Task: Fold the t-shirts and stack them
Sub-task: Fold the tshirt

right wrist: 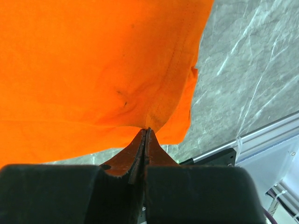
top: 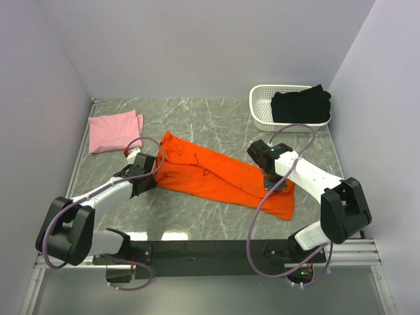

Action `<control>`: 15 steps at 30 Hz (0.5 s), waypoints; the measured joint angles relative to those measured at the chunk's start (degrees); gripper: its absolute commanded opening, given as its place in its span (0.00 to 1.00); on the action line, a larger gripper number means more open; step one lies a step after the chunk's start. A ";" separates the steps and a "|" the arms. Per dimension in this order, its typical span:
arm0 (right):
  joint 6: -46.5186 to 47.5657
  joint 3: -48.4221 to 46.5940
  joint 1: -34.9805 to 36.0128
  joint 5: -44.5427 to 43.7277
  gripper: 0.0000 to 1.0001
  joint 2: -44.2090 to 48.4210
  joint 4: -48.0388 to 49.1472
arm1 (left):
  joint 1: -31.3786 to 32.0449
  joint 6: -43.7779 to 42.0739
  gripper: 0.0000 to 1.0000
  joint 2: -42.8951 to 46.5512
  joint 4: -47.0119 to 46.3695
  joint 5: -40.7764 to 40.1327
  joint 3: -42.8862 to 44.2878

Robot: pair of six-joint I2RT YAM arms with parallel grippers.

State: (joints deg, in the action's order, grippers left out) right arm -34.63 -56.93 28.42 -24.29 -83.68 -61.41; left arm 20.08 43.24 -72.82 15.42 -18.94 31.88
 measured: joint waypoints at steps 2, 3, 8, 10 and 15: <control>0.00 0.13 0.00 0.02 0.00 0.00 0.13 | -0.57 -0.46 0.17 -1.60 -0.09 0.96 0.81; 0.00 0.22 0.00 0.02 0.00 0.02 0.24 | -0.81 -0.42 0.14 -1.97 -0.11 1.16 0.98; -0.02 1.14 0.00 0.15 0.00 0.42 0.31 | -1.77 -1.25 0.01 -3.93 0.31 2.19 3.02; -0.02 1.18 0.02 0.20 0.00 0.52 0.31 | -1.90 -1.84 0.01 -3.98 1.03 2.01 4.20; -0.04 1.25 0.09 0.20 0.00 1.40 0.26 | -2.10 -2.38 0.01 -5.79 2.97 0.68 8.35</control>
State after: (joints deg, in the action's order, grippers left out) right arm -34.68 -55.68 28.51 -24.10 -82.28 -61.14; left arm 17.98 40.86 -78.61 18.39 -18.26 40.23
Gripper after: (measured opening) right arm 0.006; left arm 0.028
